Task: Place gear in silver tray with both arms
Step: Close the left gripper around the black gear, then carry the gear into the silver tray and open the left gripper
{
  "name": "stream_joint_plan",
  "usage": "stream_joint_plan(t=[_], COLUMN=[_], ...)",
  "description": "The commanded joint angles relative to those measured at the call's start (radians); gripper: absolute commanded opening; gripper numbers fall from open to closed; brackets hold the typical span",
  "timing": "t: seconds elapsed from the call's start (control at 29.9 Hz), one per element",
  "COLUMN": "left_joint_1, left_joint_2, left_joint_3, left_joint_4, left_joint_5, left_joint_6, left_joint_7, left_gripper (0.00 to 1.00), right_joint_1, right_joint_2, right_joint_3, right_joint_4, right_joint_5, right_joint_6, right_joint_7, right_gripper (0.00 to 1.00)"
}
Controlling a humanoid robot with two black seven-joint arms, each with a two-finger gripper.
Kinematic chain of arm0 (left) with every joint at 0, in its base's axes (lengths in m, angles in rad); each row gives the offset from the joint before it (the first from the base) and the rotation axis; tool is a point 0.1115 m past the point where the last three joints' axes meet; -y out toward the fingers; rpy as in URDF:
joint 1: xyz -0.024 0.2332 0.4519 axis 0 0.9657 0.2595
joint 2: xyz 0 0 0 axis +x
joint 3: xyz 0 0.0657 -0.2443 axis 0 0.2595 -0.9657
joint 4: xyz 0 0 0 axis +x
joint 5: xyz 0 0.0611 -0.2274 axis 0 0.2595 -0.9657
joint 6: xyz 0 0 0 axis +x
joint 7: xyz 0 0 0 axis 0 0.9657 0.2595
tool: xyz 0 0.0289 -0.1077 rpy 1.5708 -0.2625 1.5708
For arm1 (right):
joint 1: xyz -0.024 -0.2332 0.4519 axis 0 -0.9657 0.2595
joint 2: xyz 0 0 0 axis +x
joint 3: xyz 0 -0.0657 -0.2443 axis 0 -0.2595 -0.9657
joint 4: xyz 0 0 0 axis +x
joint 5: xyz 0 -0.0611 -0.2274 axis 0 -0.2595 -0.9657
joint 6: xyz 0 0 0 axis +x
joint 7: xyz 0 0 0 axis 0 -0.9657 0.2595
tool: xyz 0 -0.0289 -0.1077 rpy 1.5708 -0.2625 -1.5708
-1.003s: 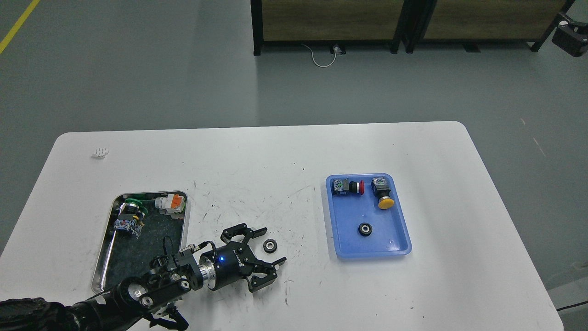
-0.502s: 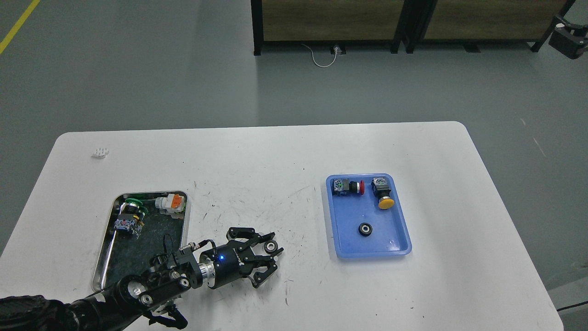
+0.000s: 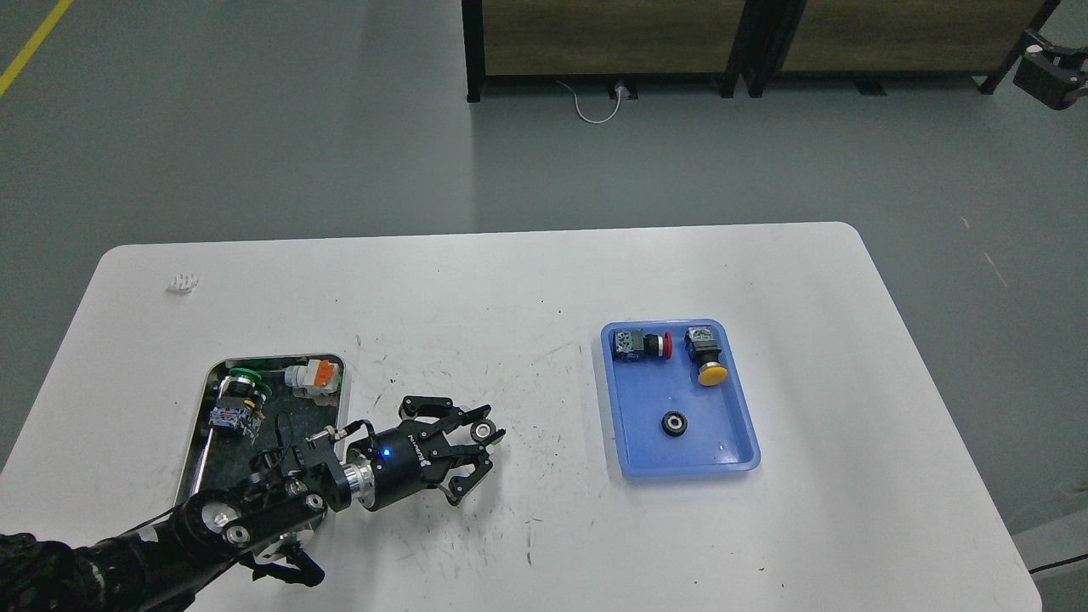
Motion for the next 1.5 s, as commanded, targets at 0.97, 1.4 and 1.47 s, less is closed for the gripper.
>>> stream_joint_plan(t=[0.97, 1.4, 1.47], left_joint_1=[0.099, 0.124, 0.125], left_joint_2=[0.406, 0.415, 0.415], left_joint_3=[-0.016, -0.018, -0.018], left_joint_4=[-0.112, -0.104, -0.103], left_joint_5=[-0.052, -0.103, -0.109], left_joint_6=[-0.015, -0.009, -0.009], left_joint_7=[0.0, 0.0, 0.0], left_gripper=[0.26, 0.4, 0.43], right_joint_1=[-0.003, 0.0, 0.0], right_joint_2=[0.025, 0.025, 0.025], right_joint_3=[0.0, 0.0, 0.0], right_joint_4=[-0.014, -0.015, -0.014], right_joint_5=[0.0, 0.0, 0.0], right_joint_6=[-0.005, -0.005, -0.005], right_joint_7=[0.0, 0.0, 0.0], right_gripper=[1.0, 1.0, 1.0])
